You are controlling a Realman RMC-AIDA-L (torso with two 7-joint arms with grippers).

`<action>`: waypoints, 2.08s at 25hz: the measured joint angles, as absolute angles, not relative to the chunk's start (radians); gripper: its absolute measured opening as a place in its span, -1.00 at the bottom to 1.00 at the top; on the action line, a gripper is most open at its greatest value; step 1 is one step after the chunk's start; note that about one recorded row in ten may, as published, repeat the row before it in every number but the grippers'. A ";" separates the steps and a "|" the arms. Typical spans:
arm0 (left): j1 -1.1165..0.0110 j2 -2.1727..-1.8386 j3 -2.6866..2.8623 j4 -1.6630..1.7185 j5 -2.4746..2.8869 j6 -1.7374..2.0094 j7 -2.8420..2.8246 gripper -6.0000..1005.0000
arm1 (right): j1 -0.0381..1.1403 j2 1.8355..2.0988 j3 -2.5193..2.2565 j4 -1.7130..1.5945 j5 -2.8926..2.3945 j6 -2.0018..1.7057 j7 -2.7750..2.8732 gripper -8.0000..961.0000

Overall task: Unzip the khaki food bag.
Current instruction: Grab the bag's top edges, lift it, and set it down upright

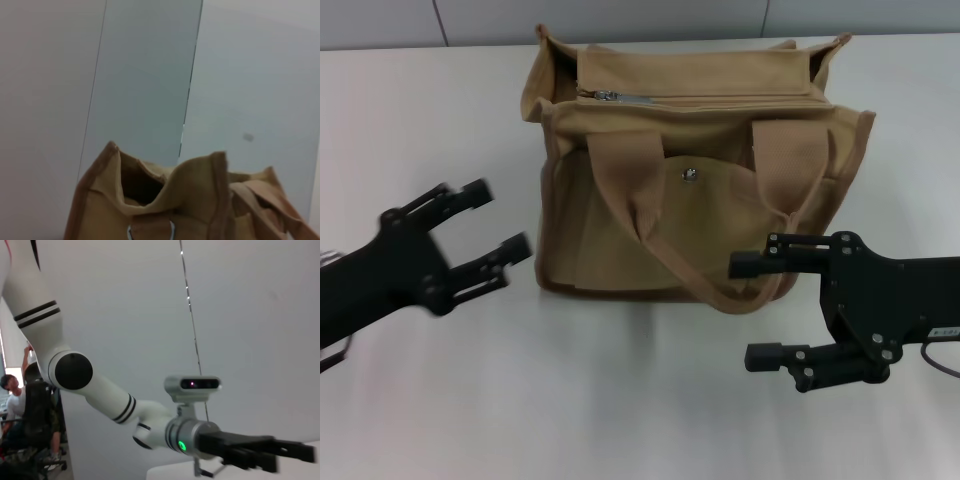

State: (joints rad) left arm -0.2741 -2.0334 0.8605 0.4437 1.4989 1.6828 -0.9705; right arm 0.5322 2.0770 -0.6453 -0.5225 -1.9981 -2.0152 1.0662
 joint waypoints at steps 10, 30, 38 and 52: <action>-0.410 -2.071 0.915 0.349 1.485 1.512 -0.894 0.57 | 0.520 2.077 -0.588 -0.492 -1.998 -2.010 1.062 0.62; -0.396 -2.073 0.921 0.336 1.455 1.518 -0.854 -0.79 | 0.523 2.079 -0.587 -0.469 -1.999 -1.971 1.060 0.62; -0.383 -2.071 0.907 0.324 1.375 1.494 -0.821 -0.87 | 0.520 2.079 -0.583 -0.464 -1.968 -1.942 1.060 0.61; -0.382 -2.069 0.611 0.405 1.328 1.723 -0.734 -0.87 | 0.510 2.075 -0.562 -0.290 -1.707 -1.737 1.075 0.61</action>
State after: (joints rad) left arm -0.3820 -2.0693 0.6108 0.4052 1.3282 1.7233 -0.7343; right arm 0.5098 2.0746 -0.5624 -0.2896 -1.7072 -1.7366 1.0752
